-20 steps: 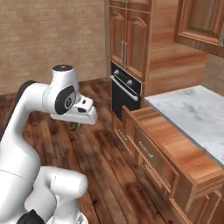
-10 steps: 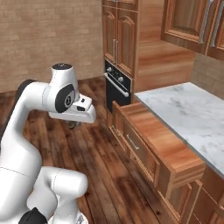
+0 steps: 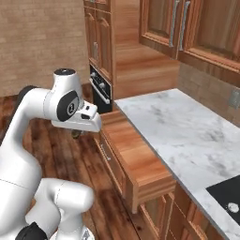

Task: Pick up the metallic utensils from the counter and place them in the open drawer. Make sure not to pick up any wooden utensils.

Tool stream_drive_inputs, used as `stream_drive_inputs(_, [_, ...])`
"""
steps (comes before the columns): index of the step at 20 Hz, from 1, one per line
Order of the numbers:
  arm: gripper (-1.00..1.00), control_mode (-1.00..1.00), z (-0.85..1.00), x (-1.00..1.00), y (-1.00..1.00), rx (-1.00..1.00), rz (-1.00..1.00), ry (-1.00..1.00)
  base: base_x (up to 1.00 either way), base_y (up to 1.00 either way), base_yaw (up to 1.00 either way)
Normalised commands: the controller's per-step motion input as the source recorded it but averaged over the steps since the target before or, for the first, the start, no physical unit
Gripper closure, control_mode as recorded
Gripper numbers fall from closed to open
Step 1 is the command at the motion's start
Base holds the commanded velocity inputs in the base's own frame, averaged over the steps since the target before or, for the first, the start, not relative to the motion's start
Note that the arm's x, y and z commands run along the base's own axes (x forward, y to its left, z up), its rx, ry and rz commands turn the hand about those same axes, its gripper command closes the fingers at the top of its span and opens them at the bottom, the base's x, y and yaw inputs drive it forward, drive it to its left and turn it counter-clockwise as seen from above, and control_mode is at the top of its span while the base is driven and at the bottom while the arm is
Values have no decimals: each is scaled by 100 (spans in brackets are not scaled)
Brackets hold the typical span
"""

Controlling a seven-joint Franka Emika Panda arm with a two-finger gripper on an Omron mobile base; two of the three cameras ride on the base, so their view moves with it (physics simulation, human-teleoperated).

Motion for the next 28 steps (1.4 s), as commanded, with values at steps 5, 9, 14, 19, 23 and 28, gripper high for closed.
stream_drive_inputs(5, [100, 100, 0, 0, 0, 0, 0, 0, 0, -76, 22])
stream_drive_inputs(9, [100, 100, 0, 0, 0, 0, 0, 0, 2, -71, 46])
stream_drive_inputs(14, [100, 100, 0, 0, 0, 0, 0, 0, 25, -66, 49])
stream_drive_inputs(19, [100, 100, 0, 0, 0, 0, 0, 0, -16, -46, 33])
stream_drive_inputs(23, [100, 100, 0, 0, 0, 0, 0, 0, -47, -2, 9])
stream_drive_inputs(28, [100, 100, 0, 0, 0, 0, 0, 0, -35, -5, 8])
